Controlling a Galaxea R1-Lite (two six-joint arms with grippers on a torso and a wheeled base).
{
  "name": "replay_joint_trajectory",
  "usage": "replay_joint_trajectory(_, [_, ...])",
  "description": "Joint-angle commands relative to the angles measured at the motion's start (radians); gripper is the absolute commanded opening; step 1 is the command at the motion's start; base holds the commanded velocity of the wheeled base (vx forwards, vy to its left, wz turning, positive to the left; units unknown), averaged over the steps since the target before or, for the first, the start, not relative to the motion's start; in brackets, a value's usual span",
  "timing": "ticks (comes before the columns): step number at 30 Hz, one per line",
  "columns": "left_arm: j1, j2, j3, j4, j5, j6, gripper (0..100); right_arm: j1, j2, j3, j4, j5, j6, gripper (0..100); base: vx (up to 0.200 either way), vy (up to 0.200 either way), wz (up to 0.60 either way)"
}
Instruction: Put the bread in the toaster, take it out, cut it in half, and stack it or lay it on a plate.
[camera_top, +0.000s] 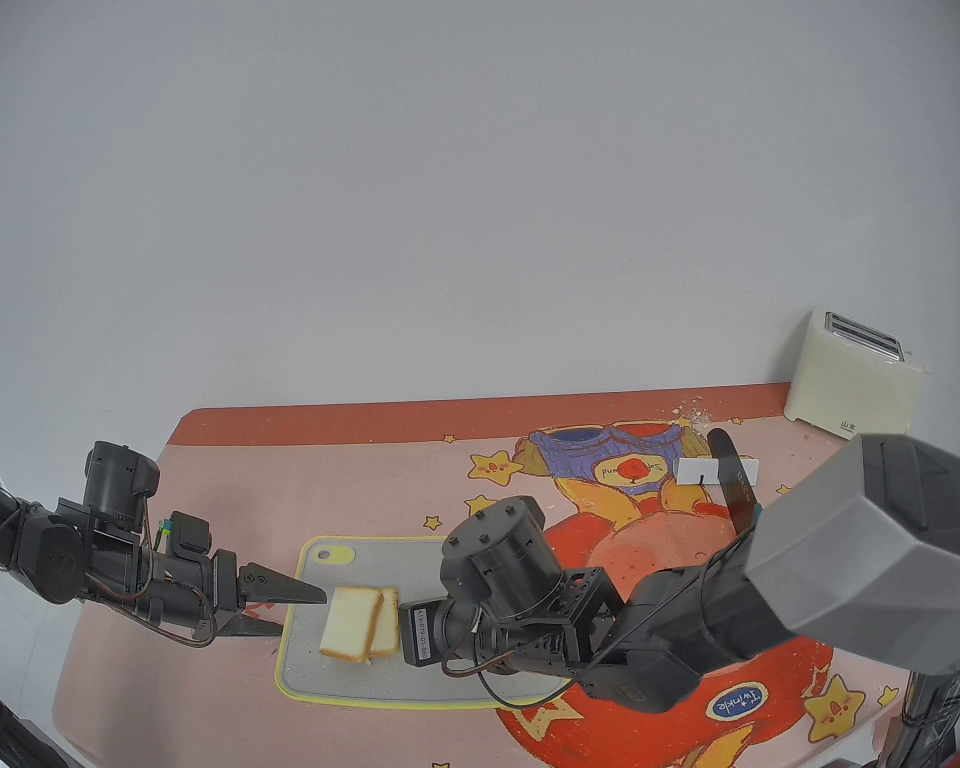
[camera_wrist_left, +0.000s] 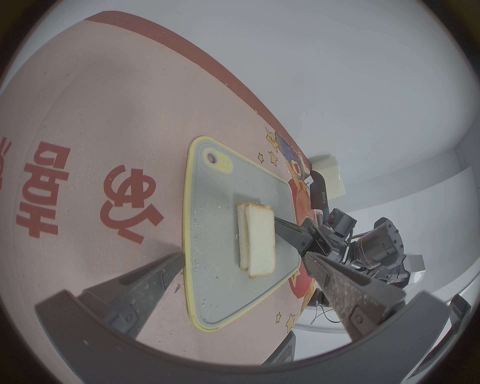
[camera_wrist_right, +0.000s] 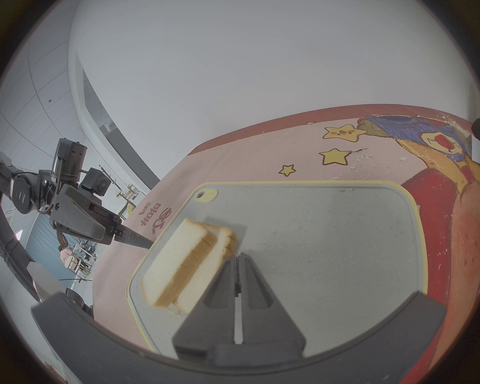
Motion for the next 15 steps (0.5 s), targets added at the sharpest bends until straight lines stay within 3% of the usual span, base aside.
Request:
replay_joint_trajectory(1, [-0.002, 0.003, 0.0, -0.001, 0.0, 0.0, 100, 0.016, -0.01, -0.013, -0.019, 0.005, -0.001, 0, 0.0, 0.0, 0.0])
replay_joint_trajectory(15, [-0.01, 0.011, 0.001, -0.001, 0.0, 0.0, 100, 0.032, 0.033, -0.079, -0.017, 0.01, 0.001, 0, 0.0, 0.0, 0.0])
